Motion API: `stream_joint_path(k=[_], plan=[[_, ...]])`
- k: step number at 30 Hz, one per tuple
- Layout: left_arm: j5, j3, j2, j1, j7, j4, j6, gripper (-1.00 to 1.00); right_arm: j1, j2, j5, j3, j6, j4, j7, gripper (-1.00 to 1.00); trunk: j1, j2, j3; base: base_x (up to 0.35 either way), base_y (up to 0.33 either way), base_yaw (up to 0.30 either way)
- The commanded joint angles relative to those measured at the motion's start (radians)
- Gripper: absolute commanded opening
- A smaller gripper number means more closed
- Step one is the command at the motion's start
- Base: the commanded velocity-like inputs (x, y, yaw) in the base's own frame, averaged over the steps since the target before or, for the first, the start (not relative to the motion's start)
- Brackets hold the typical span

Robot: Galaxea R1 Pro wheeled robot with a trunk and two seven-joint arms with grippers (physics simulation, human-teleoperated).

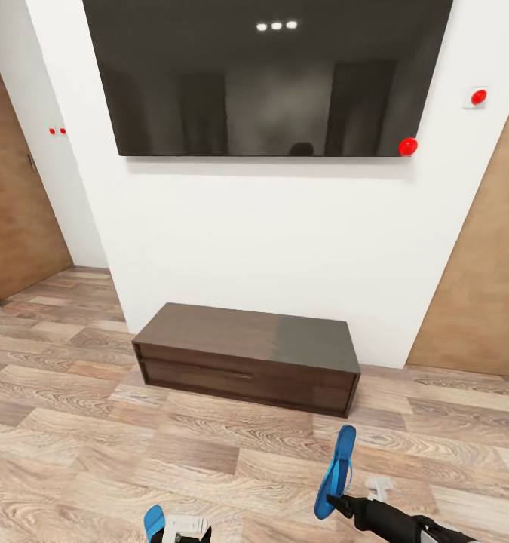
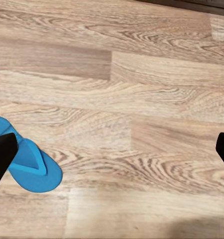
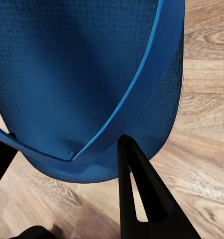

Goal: In the bedroom, move the book from the bed onto either nightstand, and place the two sandals side by side next to the bed.

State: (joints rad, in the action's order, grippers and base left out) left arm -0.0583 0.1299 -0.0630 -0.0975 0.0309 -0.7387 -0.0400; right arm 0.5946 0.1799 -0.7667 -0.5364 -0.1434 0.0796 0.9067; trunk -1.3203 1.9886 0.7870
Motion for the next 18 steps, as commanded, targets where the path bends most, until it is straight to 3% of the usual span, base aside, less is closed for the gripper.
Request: stream_joint_path(k=[1, 12, 18], plan=[[-0.006, 0.000, 0.000, -0.001, 0.003, 0.001, -0.003, 1.00, 0.001, 0.000, -0.006, -0.008, -0.007, 0.003, 0.004, -1.00, 0.000, 0.000, 0.001, 0.000, 0.000, 0.172], [-0.006, 0.001, 0.000, -0.001, 0.004, 0.001, -0.002, 1.00, 0.002, 0.000, -0.006, -0.009, -0.007, 0.003, 0.003, -1.00, 0.000, 0.000, 0.001, 0.000, -0.001, 0.168], [-0.006, 0.001, 0.000, -0.001, 0.004, 0.001, -0.001, 1.00, 0.001, 0.000, -0.006, -0.009, -0.007, 0.003, 0.003, -1.00, 0.000, 0.000, 0.001, 0.000, -0.192, 0.163]])
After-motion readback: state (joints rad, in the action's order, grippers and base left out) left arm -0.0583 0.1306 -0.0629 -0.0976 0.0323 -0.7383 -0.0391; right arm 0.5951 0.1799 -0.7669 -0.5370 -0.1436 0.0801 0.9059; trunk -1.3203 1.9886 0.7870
